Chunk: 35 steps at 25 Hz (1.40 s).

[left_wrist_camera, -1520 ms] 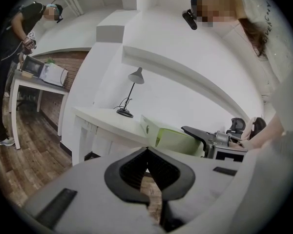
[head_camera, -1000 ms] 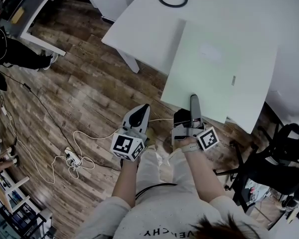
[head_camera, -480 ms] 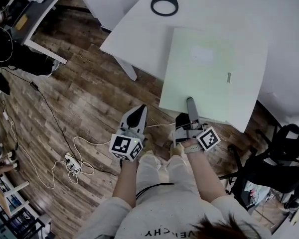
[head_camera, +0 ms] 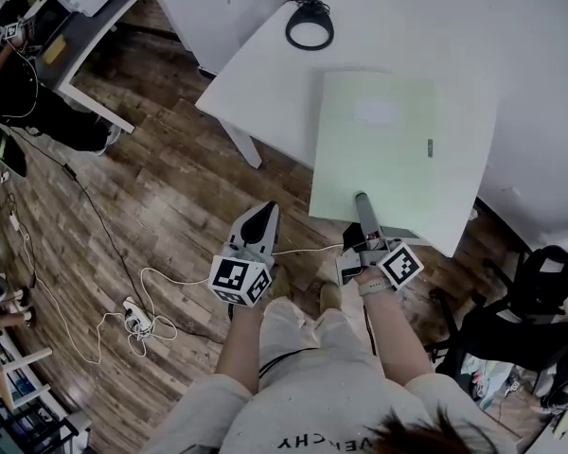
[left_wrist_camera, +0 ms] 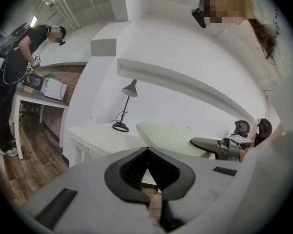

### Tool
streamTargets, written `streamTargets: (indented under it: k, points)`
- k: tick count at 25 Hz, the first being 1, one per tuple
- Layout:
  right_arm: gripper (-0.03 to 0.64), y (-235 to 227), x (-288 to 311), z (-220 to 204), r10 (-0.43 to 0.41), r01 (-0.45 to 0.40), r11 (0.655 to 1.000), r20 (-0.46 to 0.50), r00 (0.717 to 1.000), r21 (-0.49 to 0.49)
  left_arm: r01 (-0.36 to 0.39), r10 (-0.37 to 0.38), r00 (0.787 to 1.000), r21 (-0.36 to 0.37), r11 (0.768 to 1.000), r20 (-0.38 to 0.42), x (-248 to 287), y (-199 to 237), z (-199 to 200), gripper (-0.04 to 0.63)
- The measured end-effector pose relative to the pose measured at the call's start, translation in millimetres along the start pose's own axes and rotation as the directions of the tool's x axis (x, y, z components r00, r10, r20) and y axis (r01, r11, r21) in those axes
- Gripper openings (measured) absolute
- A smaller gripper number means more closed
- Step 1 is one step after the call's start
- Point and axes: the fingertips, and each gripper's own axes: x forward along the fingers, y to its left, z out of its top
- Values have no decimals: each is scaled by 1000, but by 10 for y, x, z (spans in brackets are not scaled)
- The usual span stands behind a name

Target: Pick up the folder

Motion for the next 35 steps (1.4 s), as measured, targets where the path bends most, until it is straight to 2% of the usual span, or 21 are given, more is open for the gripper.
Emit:
streamTargets:
  k: [5,14,35]
  points:
    - [276,103,-20,108,4,-6,998,-30,1000,-60,14,-14,1000,15,1000,2,-22,-109,107,-2]
    - [276,280,-48,262,-1,-8,988,-61,998,-153,-8,8,1000,24,1000,19,-66,-170,244,-2]
    - [276,561,-222,482,4,-45,934,-118,993,-354,-58,52,995,67,996,87,-257,-257,664,-2]
